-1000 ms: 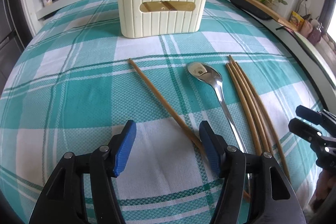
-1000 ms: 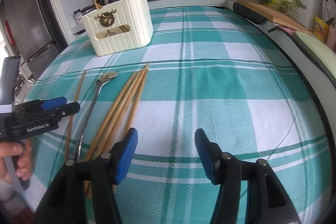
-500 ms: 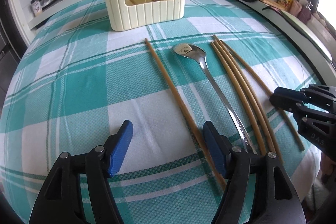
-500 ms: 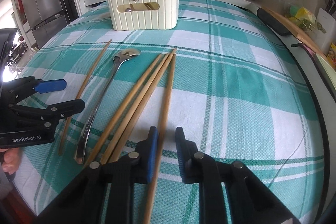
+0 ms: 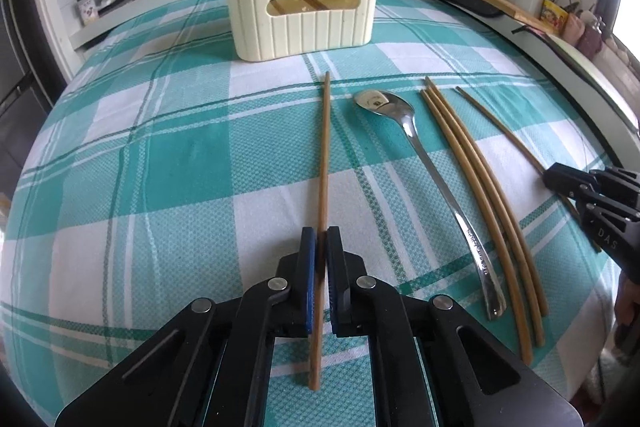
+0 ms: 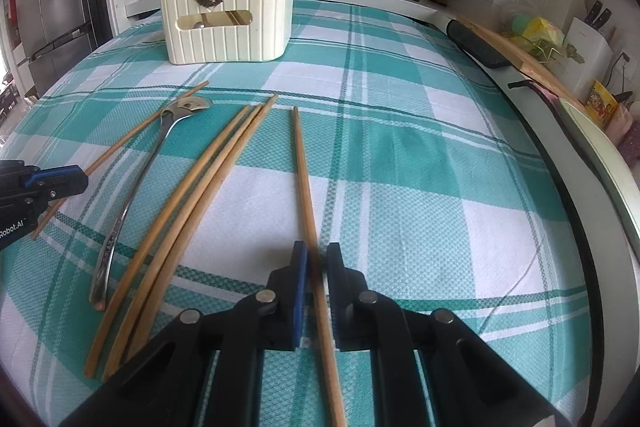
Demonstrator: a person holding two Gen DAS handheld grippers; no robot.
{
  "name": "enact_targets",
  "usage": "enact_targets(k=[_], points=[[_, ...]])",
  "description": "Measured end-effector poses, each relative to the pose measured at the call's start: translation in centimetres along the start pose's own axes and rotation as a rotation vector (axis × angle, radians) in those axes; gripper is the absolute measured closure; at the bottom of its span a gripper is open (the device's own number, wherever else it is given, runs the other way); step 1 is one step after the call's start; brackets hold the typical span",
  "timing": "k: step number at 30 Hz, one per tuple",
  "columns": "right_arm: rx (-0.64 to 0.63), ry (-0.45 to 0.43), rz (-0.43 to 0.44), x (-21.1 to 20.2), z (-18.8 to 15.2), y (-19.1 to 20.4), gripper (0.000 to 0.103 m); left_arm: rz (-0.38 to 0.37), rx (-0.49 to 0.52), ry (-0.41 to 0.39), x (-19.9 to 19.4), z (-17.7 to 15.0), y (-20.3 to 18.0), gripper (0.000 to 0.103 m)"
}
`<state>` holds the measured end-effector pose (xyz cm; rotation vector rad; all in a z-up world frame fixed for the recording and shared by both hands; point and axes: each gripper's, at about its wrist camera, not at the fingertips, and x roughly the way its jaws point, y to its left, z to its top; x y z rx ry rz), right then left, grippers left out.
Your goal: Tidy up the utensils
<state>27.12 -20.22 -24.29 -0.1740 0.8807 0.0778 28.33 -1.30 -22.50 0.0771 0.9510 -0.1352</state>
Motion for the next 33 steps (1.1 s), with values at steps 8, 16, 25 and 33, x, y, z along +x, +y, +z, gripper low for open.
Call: enact_targets(k=[8, 16, 25, 33], points=[[0.056, 0.021, -0.054, -0.8, -1.3, -3.1, 0.093, 0.037, -0.082, 0.021, -1.9, -2.4, 3.2, 0.099], [0.076, -0.048, 0.002, -1.7, -1.1, -3.0, 0.040, 0.016, -0.127, 0.004, -1.8, -2.4, 5.1, 0.034], [0.080, -0.007, 0.024, 0.2, -1.1, -3.5, 0.038, 0.059, -0.036, 0.028, -0.2, -2.0, 4.7, 0.007], [0.099, -0.025, 0.033, 0.4, -1.3, -3.7, 0.035, 0.061, -0.037, 0.028, 0.1, -2.0, 5.1, 0.001]])
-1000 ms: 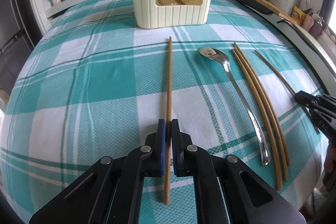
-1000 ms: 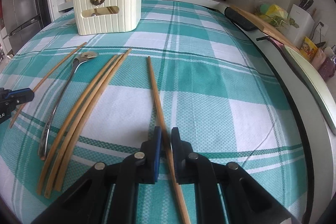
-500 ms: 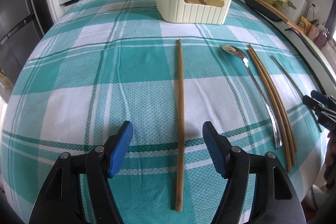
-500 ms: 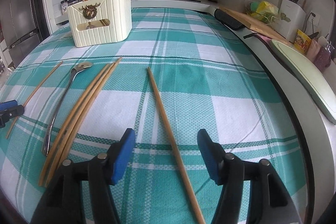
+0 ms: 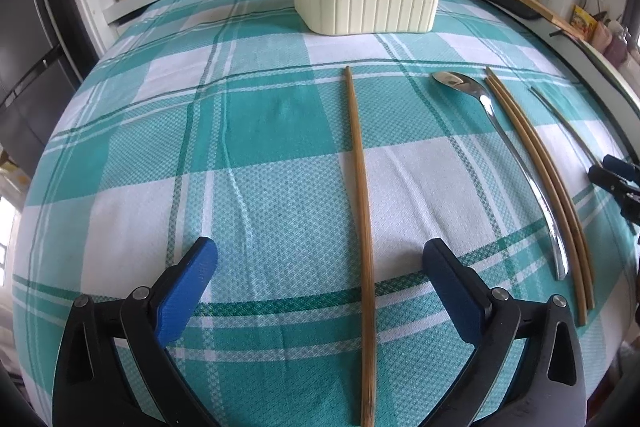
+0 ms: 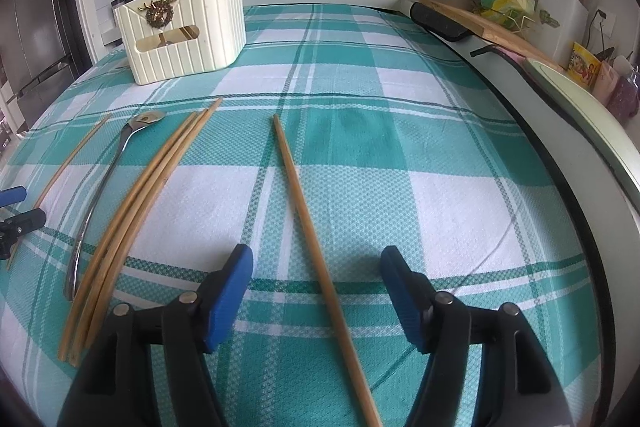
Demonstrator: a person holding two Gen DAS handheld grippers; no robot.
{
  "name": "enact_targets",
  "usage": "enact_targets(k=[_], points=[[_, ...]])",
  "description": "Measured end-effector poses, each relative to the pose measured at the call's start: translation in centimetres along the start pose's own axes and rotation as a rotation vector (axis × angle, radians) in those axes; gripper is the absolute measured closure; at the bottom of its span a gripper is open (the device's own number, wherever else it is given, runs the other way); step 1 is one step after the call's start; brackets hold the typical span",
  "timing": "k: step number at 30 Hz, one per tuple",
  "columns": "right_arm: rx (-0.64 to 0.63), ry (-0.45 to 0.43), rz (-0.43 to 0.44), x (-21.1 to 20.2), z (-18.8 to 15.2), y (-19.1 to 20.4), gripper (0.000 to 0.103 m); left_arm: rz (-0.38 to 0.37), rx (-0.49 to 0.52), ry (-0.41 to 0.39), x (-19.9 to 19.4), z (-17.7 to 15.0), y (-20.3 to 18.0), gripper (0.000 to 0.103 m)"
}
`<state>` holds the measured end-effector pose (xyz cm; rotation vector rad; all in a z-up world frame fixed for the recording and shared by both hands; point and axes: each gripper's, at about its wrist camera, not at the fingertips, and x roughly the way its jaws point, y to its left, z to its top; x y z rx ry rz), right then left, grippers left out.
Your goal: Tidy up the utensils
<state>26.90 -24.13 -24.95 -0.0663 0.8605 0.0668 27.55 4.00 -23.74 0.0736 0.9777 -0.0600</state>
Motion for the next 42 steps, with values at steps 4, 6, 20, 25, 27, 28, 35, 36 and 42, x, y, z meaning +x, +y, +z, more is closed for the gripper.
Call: enact_targets(k=[4, 6, 20, 25, 27, 28, 35, 36, 42], points=[[0.001, -0.001, 0.001, 0.0, 0.0, 0.0, 0.035, 0.000, 0.000, -0.003, 0.1, 0.0, 0.0, 0.001], [0.002, -0.001, 0.002, 0.0, 0.0, 0.0, 0.035, 0.000, 0.000, -0.003, 0.1, 0.0, 0.0, 0.001], [0.002, -0.001, 0.002, 0.0, 0.0, 0.0, 0.034, 0.001, -0.001, -0.003, 0.0, 0.0, 0.0, 0.001], [0.001, 0.001, 0.004, 0.0, 0.0, 0.0, 0.034, -0.005, 0.002, 0.008, 0.0, 0.1, 0.0, 0.001], [-0.011, 0.023, 0.013, 0.1, 0.2, -0.1, 0.034, -0.024, 0.021, 0.034, -0.1, 0.4, 0.0, 0.002], [-0.025, 0.050, 0.026, 0.2, 0.5, -0.2, 0.034, -0.039, 0.033, 0.049, -0.2, 0.6, 0.0, 0.003], [-0.115, 0.244, 0.122, 1.0, 3.1, -1.5, 0.034, -0.093, 0.088, 0.082, 0.0, 4.0, 1.3, 0.004], [-0.129, 0.268, 0.131, 1.2, 3.5, -1.5, 0.034, -0.093, 0.100, 0.086, 0.3, 4.6, 1.3, 0.004], [-0.202, 0.324, 0.138, 4.1, 6.4, -0.5, 0.035, -0.087, 0.161, 0.171, 3.9, 7.9, 0.7, 0.014]])
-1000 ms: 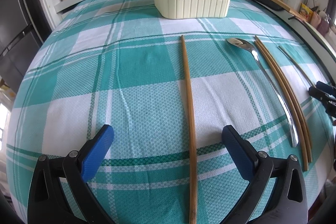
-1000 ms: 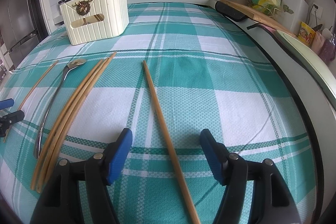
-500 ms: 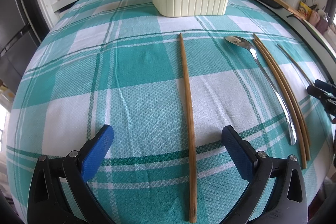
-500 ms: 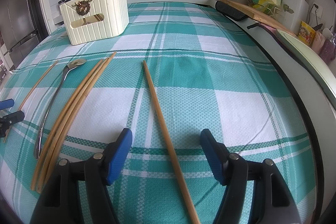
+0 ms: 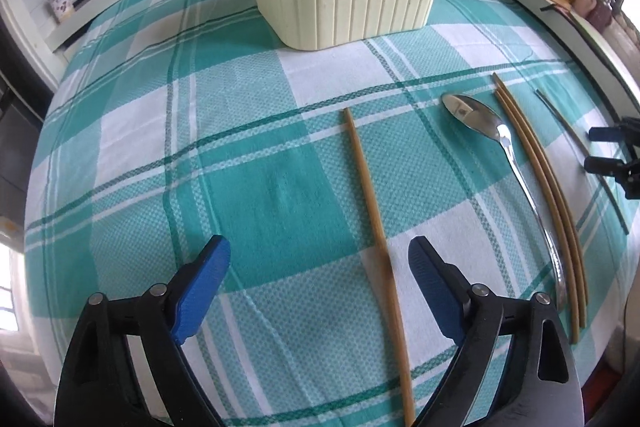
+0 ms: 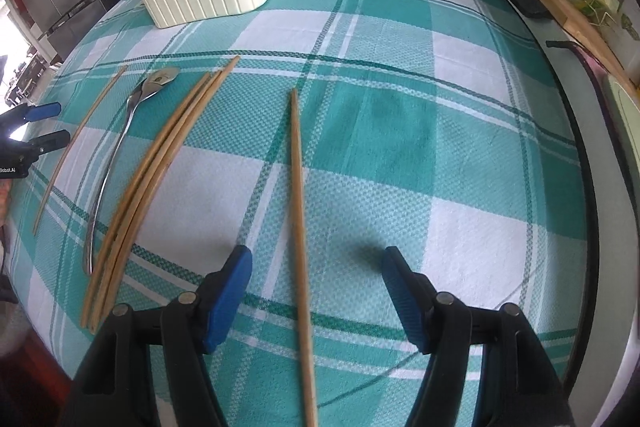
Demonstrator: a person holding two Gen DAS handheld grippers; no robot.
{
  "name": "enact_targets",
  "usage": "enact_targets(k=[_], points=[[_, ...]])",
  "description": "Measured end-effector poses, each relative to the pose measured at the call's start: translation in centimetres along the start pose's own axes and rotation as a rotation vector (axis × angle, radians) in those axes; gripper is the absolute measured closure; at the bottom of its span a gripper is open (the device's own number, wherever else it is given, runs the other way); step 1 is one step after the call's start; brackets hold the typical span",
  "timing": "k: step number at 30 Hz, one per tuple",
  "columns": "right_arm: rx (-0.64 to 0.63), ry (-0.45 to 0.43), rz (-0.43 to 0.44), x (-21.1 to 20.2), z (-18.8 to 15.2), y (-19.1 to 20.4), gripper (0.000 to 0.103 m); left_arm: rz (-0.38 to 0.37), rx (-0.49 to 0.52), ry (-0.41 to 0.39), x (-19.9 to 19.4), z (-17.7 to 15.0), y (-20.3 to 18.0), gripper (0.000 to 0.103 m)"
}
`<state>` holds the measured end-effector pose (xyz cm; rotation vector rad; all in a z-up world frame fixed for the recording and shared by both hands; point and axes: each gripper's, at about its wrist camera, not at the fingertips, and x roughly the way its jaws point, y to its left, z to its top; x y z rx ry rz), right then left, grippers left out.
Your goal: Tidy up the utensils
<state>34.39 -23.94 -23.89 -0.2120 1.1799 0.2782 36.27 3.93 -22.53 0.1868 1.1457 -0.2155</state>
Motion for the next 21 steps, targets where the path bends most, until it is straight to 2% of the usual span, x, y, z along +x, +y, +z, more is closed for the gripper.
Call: enact_targets(k=[1, 3, 4, 5, 6, 7, 8, 11, 13, 21], points=[[-0.016, 0.001, -0.009, 0.4, 0.8, 0.2, 0.035, 0.003, 0.011, 0.017, 0.6, 0.6, -0.2, 0.017], [-0.034, -0.007, -0.005, 1.0, 2.5, 0.6, 0.045, -0.010, 0.032, 0.029, 1.3, 1.7, -0.8, 0.019], [-0.042, -0.011, -0.002, 1.3, 3.4, 0.9, 0.048, -0.021, 0.038, 0.031, 1.5, 2.3, -1.0, 0.025], [-0.051, -0.019, -0.007, 1.5, 4.3, 1.1, 0.058, -0.025, 0.045, 0.027, 1.5, 2.8, -1.3, 0.043], [-0.050, -0.024, 0.000, 1.8, 5.0, 1.2, 0.080, -0.031, 0.054, 0.021, 1.5, 3.3, -1.6, 0.055], [-0.037, -0.028, -0.002, 2.0, 5.7, 1.1, 0.085, -0.037, 0.058, 0.018, 1.5, 3.7, -1.8, 0.077], [-0.023, -0.027, -0.005, 2.2, 6.2, 1.1, 0.097, -0.044, 0.055, 0.018, 1.5, 3.9, -2.0, 0.097], [0.012, -0.044, 0.020, 2.0, 6.7, 1.0, 0.097, -0.049, 0.039, -0.009, 1.0, 3.9, -2.1, 0.099], [0.027, -0.091, 0.040, 0.5, 6.3, 1.2, 0.097, -0.063, 0.016, -0.058, -0.6, 3.5, -1.8, 0.099], [0.034, -0.379, 0.130, -11.5, 3.7, 2.1, 0.097, -0.143, -0.044, -0.316, -11.9, 1.0, -0.5, 0.099]])
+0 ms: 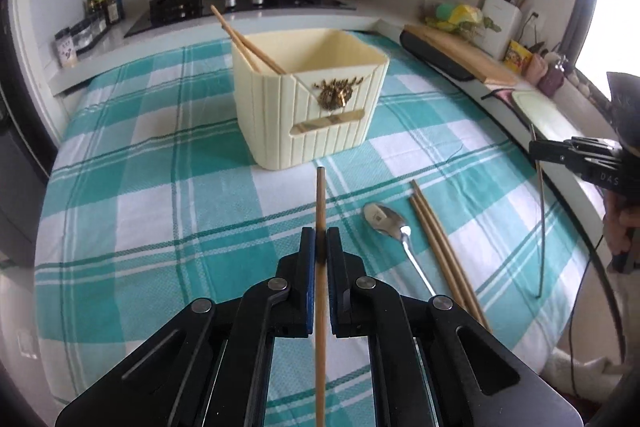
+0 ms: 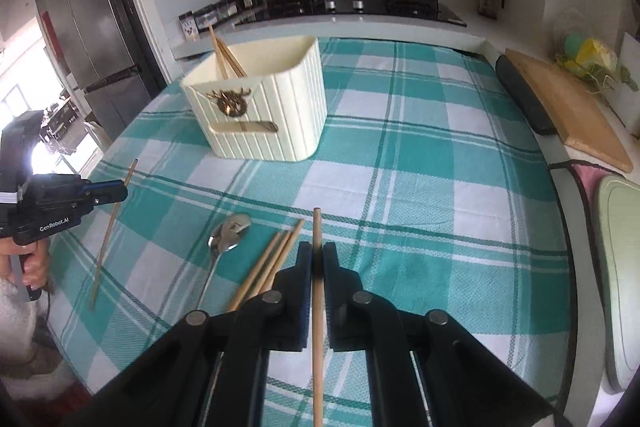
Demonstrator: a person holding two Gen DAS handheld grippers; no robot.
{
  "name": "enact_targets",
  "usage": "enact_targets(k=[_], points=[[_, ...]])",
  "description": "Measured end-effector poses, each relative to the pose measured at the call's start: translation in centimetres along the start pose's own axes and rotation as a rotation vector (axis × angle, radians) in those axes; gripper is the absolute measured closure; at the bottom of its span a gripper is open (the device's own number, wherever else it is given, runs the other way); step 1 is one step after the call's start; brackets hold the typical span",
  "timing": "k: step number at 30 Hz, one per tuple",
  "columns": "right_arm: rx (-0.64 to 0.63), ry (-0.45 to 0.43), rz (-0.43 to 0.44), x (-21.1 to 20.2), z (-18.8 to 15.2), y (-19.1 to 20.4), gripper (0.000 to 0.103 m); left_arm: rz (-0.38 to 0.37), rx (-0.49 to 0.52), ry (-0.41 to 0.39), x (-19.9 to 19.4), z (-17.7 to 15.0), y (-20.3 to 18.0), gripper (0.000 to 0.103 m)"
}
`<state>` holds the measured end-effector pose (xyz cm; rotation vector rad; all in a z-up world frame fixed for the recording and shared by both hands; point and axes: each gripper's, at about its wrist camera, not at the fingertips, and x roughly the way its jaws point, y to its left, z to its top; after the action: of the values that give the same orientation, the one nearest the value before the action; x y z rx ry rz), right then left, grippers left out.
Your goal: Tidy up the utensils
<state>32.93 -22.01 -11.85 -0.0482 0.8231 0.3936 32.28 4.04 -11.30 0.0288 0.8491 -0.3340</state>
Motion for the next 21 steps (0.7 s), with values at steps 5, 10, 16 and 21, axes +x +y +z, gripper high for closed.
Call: enact_targets(k=[5, 10, 16, 21], points=[[0.002, -0.147, 0.019, -5.9, 0.4, 1.3, 0.097, -0.037, -0.028, -0.146, -5.8, 0.0, 0.0, 0.099], [0.002, -0.262, 0.003, -8.6, 1.5, 2.1, 0.097, -0.081, -0.075, -0.226, -8.1, 0.9, 0.6, 0.099], [-0.015, -0.366, -0.013, -9.5, 6.3, 2.5, 0.097, -0.098, -0.098, -0.319, -10.5, 4.9, 1.8, 0.100], [-0.066, -0.411, -0.012, -8.9, 12.1, 3.2, 0.097, -0.069, -0.082, -0.441, -12.5, 10.5, 2.5, 0.100]])
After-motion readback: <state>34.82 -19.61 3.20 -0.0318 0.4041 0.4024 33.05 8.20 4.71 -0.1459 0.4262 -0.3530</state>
